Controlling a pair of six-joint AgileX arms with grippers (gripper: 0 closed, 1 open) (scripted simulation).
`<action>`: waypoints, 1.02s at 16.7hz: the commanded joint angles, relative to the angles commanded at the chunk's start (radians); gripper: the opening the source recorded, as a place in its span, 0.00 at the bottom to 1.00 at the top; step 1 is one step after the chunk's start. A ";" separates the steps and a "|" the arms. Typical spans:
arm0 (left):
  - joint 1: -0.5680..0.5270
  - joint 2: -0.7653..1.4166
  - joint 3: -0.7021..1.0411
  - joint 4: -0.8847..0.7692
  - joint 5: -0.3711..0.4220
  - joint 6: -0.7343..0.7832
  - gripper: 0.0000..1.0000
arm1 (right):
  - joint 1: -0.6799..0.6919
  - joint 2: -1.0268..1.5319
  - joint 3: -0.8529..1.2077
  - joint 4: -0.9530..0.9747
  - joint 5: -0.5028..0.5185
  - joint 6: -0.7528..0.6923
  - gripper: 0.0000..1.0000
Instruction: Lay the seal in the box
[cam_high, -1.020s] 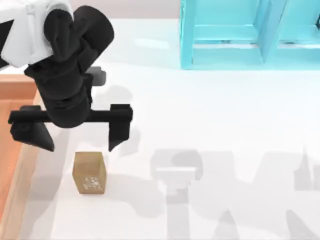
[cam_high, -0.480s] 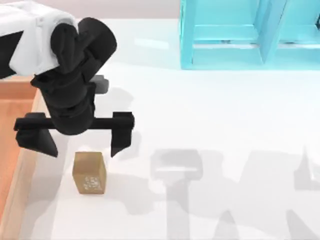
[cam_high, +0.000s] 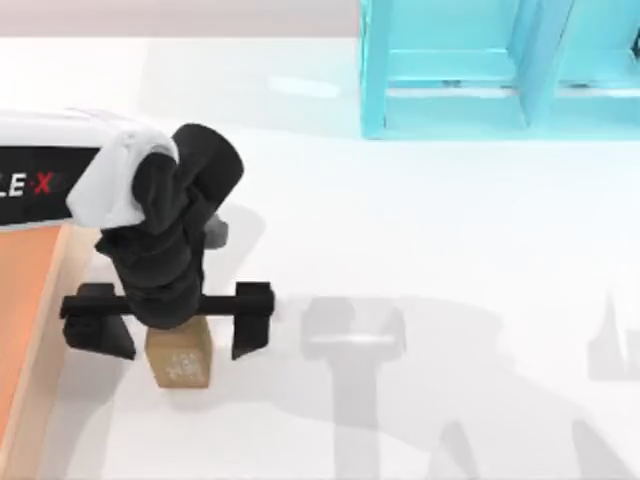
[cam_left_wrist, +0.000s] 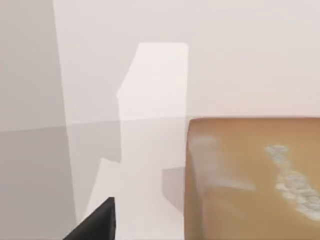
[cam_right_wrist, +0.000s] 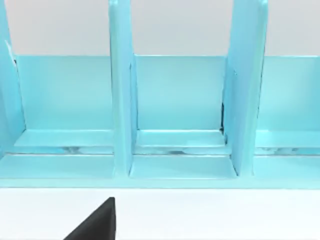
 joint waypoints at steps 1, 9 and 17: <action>0.000 0.001 -0.001 0.001 0.000 0.000 1.00 | 0.000 0.000 0.000 0.000 0.000 0.000 1.00; 0.000 0.001 -0.001 0.001 0.000 0.000 0.62 | 0.000 0.000 0.000 0.000 0.000 0.000 1.00; 0.000 0.001 -0.001 0.001 0.000 0.000 0.02 | 0.000 0.000 0.000 0.000 0.000 0.000 1.00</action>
